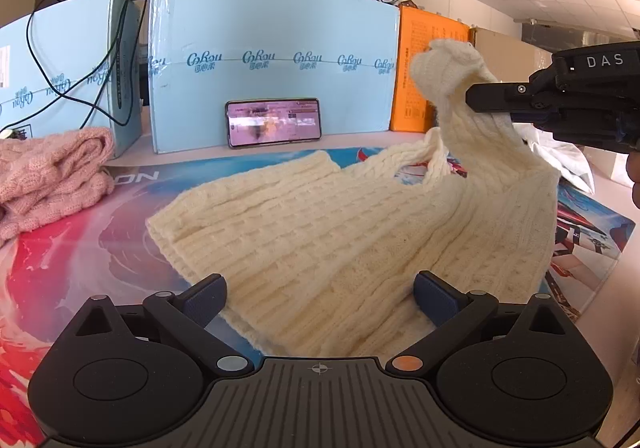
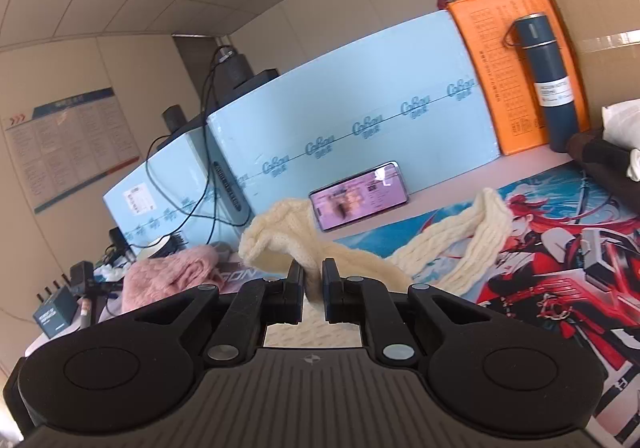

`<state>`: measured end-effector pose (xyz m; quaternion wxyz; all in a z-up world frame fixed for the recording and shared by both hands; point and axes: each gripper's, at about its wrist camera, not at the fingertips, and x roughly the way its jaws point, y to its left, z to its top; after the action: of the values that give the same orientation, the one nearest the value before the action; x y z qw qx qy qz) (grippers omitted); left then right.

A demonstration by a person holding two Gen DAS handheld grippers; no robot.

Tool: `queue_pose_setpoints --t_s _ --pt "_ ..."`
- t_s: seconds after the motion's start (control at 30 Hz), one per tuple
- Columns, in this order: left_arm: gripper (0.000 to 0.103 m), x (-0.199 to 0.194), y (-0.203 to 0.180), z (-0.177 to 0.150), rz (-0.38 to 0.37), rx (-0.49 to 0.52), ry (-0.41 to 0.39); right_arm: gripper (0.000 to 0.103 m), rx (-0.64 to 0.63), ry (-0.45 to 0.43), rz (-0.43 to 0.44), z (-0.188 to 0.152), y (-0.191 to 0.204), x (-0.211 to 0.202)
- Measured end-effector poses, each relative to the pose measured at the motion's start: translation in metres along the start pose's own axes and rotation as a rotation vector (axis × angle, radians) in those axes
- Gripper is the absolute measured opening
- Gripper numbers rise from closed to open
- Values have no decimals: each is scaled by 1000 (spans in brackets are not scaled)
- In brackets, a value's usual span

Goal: Fold clothes
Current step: 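Grasp the vest's other side with the right gripper and fold it toward the center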

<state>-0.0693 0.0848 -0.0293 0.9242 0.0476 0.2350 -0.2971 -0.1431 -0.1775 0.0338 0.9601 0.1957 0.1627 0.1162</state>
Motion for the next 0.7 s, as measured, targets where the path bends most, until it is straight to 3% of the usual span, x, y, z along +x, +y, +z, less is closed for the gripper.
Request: queue_pose_setpoints --t_s 0.1,0.3,0.37,0.43,0.47,0.53,0.63,0.7 --pt "101 0 1 0 -2 -8 0 9 -64 75 45 -13 18 11" --pt "101 -6 10 -2 -13 -68 -41 12 -23 200 8 -37 6 23" --pt "101 -13 18 0 -3 -130 -89 20 -4 225 14 -42 0 20" --pt "101 -21 23 5 -3 -180 -144 40 -13 230 43 -44 -2 12" --pt "101 -24 23 10 -18 -181 -173 44 -36 232 55 -44 0 8" --pt "101 -31 21 20 -49 -183 -232 77 -79 234 74 -45 4 2" --pt "102 -29 4 37 -96 -96 -281 80 -128 236 95 -45 12 -4" --pt "102 -22 -10 44 -124 -20 -272 80 -159 232 99 -46 16 -7"
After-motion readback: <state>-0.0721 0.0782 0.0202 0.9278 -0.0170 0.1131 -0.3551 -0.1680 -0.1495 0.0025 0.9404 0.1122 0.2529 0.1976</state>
